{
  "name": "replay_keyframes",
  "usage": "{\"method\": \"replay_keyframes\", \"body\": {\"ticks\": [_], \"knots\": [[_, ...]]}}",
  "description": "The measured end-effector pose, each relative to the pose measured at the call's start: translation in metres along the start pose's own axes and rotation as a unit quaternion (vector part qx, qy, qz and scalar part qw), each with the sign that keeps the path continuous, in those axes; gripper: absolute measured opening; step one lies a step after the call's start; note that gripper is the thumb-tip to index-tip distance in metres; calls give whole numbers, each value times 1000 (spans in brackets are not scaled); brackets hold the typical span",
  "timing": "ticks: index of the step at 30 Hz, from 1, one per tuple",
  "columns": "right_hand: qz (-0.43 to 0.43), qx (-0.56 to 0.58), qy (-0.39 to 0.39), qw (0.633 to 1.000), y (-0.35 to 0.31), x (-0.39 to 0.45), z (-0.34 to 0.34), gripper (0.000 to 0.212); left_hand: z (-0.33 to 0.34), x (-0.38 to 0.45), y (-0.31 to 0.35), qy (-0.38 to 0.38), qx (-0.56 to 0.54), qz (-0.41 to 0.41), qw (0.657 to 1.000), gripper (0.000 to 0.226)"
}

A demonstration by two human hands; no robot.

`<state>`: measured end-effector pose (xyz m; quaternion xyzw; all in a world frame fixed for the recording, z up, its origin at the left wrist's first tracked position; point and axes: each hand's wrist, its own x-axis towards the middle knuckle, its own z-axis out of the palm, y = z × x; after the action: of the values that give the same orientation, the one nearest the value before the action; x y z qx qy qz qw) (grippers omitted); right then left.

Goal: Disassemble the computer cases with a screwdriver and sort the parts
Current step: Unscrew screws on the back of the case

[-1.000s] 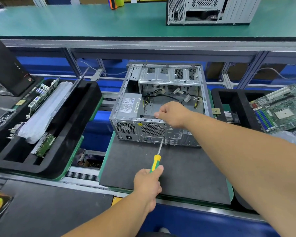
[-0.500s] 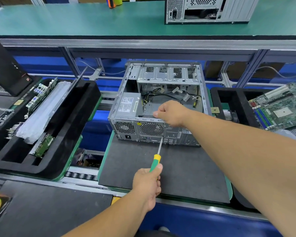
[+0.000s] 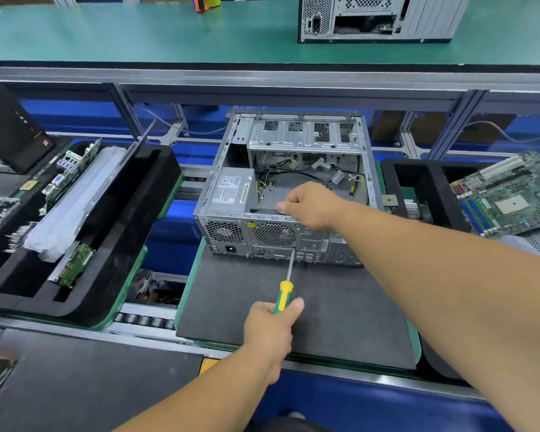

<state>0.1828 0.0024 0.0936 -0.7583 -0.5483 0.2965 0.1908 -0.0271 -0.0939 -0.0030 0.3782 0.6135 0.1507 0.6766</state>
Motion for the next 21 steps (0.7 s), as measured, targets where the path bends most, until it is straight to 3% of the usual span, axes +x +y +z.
{"method": "replay_keyframes", "body": {"ticks": [2, 4, 6, 7, 9, 11, 13, 15, 18, 21], "knots": [[-2, -2, 3, 1000, 0, 0, 0, 54, -3, 7, -4, 81, 71, 65, 992, 38], [-4, 0, 4, 1000, 0, 0, 0, 54, -6, 9, -5, 104, 125, 104, 981, 37], [-2, 4, 3, 1000, 0, 0, 0, 54, -3, 6, -7, 42, 68, 71, 994, 40], [0, 4, 2, 1000, 0, 0, 0, 54, 0, 4, -6, -17, -10, 7, 1000, 43], [0, 4, 0, 1000, -1, -1, 0, 54, -1, -4, 0, -152, -165, -128, 966, 49], [-1, 4, 0, 1000, -2, -2, -1, 54, -2, -6, 4, -196, -205, -168, 944, 50], [-1, 2, 0, 1000, -1, -2, 0, 54, 0, -4, 4, -142, -113, -125, 975, 47], [-2, -1, 2, 1000, -2, -3, -1, 53, 4, -2, 1, -44, 5, -20, 999, 40], [-4, -1, 2, 1000, -2, -3, 0, 53, 4, 6, -5, 66, 103, 93, 988, 39], [-4, 0, 1, 1000, -3, -4, -1, 53, -2, 9, -7, 65, 94, 99, 989, 39]]}}
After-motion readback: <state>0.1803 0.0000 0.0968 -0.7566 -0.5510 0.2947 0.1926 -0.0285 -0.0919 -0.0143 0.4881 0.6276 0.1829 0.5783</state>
